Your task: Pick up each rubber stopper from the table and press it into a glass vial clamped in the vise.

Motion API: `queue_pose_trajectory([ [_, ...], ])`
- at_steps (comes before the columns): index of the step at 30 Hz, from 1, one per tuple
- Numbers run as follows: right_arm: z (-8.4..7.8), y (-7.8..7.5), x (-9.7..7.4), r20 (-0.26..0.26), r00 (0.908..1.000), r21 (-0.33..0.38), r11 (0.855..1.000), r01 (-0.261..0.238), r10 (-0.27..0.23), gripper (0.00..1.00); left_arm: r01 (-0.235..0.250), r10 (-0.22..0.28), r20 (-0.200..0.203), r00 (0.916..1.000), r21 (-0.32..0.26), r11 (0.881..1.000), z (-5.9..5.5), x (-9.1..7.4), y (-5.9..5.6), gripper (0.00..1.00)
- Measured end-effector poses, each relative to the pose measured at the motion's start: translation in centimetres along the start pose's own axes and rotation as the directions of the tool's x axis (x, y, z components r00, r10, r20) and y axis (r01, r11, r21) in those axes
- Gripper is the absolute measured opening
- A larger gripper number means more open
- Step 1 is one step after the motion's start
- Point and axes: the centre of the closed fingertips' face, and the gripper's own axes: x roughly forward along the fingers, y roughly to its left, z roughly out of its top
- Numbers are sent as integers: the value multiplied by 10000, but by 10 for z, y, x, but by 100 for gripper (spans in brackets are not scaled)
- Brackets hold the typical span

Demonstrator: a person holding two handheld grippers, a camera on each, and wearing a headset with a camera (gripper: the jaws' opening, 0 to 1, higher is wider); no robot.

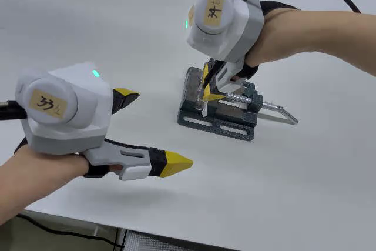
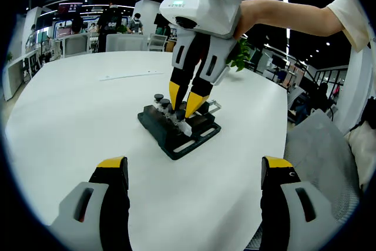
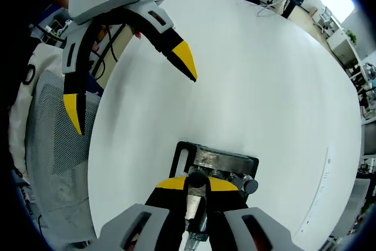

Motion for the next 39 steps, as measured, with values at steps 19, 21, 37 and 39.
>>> queue_pose_trajectory([
  [19,0,1,1,166,9999,-19,10000,14,-14,11,17,-17,-19,10000,-37,10000,-2,0,2,92],
  [21,0,2,0,174,9998,-50,10000,46,-45,11,2,-2,-4,10000,-41,10000,-1,1,2,92],
  [37,-1,1,-7,548,9985,291,9996,46,-62,13,-1,1,35,10000,-61,10000,0,1,0,92],
  [39,-1,2,-7,641,9979,471,9988,-101,71,12,-4,4,-5,10000,-36,10000,0,1,0,92],
])
